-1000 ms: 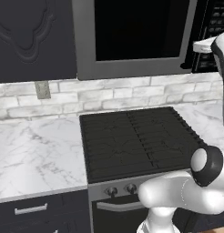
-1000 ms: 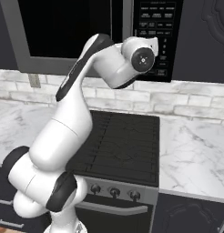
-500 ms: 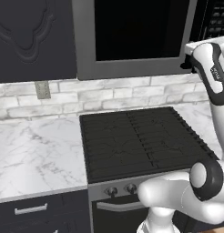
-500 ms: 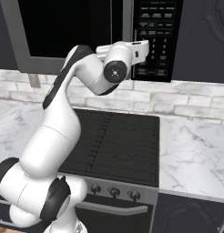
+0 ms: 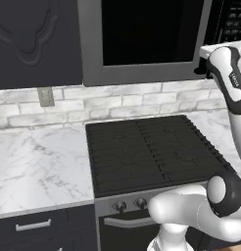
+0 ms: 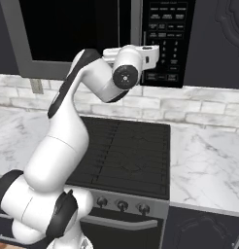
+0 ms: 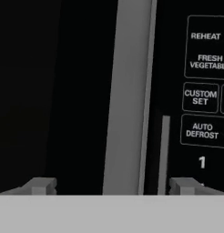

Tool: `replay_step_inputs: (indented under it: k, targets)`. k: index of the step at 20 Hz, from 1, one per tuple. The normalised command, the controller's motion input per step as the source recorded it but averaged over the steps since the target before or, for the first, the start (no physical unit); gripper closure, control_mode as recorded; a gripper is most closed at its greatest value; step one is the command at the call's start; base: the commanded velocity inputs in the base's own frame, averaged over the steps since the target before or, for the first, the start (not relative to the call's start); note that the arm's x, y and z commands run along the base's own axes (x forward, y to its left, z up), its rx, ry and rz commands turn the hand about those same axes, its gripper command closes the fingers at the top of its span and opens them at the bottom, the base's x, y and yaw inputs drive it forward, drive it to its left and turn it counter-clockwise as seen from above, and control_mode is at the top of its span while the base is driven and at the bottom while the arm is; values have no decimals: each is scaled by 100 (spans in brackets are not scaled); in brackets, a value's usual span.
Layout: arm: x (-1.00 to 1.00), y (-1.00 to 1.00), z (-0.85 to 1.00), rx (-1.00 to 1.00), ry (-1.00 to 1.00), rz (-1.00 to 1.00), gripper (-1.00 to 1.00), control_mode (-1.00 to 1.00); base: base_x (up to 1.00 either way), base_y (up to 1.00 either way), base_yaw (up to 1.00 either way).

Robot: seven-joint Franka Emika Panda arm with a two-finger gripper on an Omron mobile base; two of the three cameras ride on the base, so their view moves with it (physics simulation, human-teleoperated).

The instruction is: The microwave is finished heating the fish and lettuce. Take the bowl containing the food and place it on the dining counter.

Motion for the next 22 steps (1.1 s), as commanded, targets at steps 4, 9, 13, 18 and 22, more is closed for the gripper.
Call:
replay_step_inputs:
  k: [4,9,13,18,22]
  targets:
    - [6,29,-12,0,0,0,100,-100,0,0,0]
    - [0,0,0,0,0,0,100,-100,0,0,0]
    - [0,0,0,0,0,0,100,-100,0,0,0]
    - [-2,0,0,0,0,0,100,-100,0,0,0]
    - [-51,0,5,0,0,0,100,-100,0,0,0]
